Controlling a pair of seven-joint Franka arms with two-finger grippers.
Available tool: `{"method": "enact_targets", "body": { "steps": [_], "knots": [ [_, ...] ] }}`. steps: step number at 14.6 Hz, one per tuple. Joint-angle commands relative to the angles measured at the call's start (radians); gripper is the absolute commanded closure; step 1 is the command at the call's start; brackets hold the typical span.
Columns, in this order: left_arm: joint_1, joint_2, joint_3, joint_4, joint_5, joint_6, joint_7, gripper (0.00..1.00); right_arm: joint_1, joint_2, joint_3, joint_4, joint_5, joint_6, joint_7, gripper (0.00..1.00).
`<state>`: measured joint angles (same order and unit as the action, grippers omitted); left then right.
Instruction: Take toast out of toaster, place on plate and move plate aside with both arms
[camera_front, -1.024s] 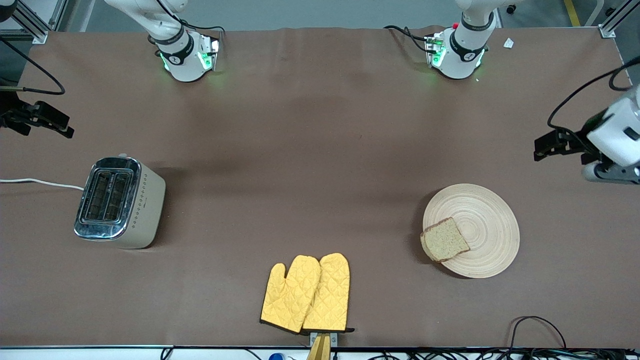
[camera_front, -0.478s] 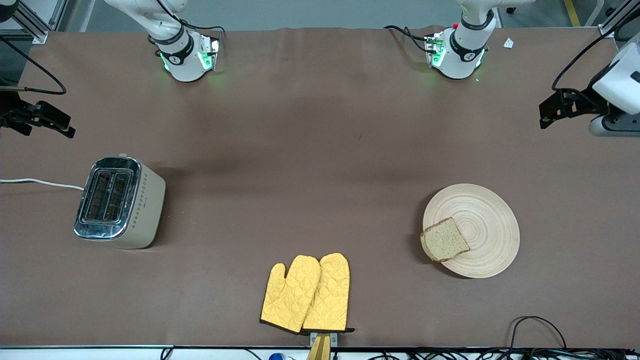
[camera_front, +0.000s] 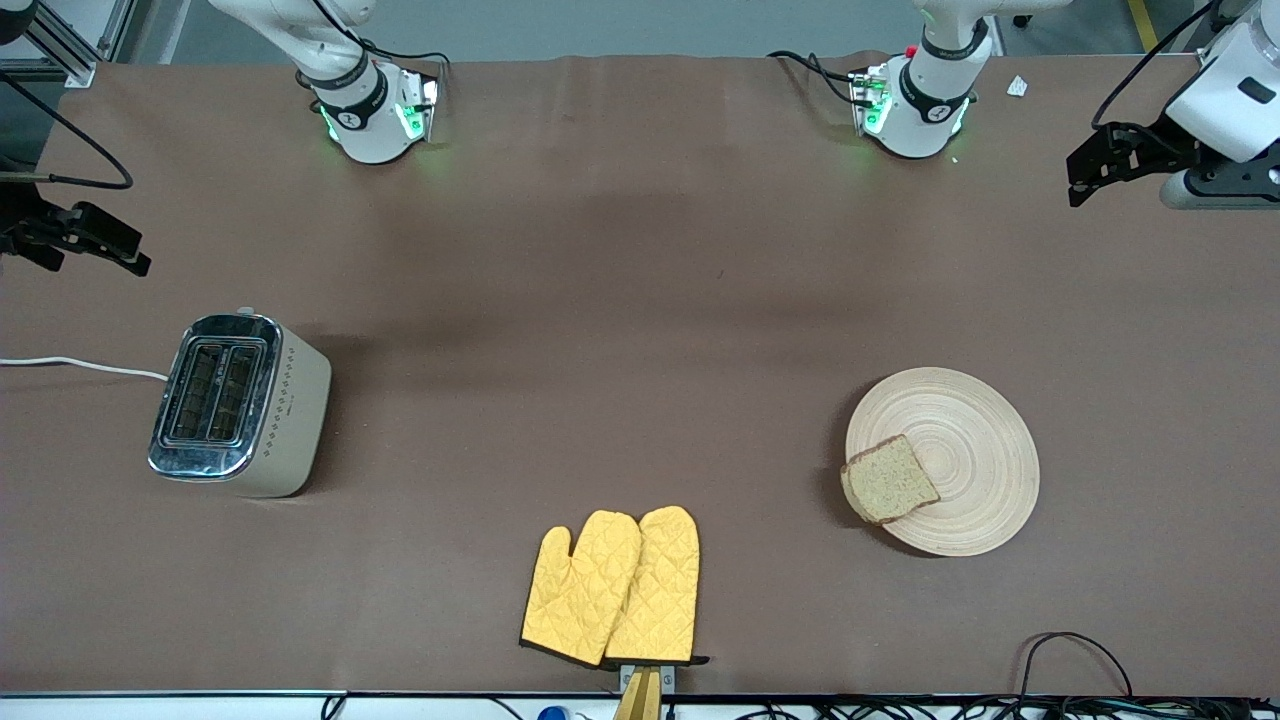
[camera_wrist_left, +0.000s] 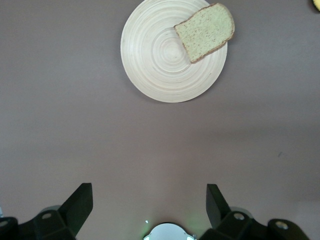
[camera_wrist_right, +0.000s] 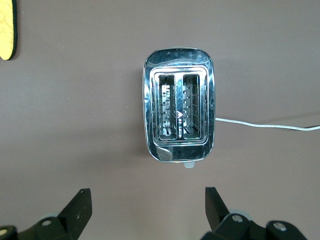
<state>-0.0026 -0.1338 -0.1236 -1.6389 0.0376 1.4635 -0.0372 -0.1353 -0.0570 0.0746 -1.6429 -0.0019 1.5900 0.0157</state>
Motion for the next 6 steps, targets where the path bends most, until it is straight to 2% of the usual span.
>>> {"method": "enact_targets", "body": {
  "steps": [1,6],
  "knots": [
    [0.001,0.023,0.01,0.027,-0.024,0.015,0.013,0.0,-0.007,0.002,0.007,0.009,0.016,-0.01,0.01,0.0],
    [0.0,0.026,0.01,0.037,-0.053,0.015,0.016,0.0,-0.009,0.002,0.007,0.009,0.016,-0.01,0.01,0.0]
  ]
}}
